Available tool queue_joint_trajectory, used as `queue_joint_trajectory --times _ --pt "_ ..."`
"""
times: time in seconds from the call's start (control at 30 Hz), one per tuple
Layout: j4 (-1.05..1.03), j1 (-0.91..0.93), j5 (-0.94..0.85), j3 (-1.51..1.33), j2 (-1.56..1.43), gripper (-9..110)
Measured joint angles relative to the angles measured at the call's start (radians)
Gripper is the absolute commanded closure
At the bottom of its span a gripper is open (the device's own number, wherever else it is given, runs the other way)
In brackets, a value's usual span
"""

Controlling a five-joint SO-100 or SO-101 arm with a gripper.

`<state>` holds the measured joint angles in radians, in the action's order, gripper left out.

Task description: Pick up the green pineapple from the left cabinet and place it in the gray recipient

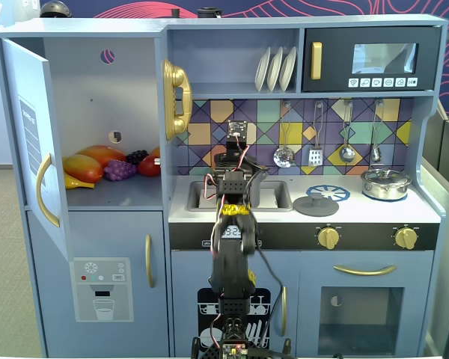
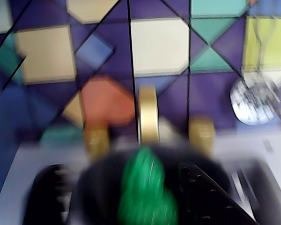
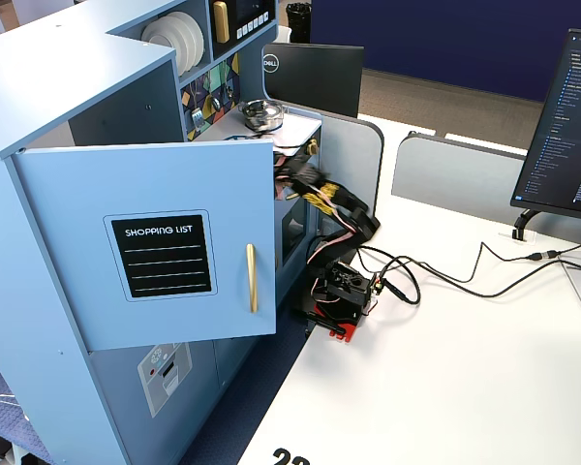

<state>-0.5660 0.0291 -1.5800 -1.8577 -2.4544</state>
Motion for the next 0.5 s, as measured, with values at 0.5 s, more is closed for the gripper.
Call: queue_joint_trajectory --times 0.5 --pt "-0.637 0.000 -0.097 -0.885 -0.620 101"
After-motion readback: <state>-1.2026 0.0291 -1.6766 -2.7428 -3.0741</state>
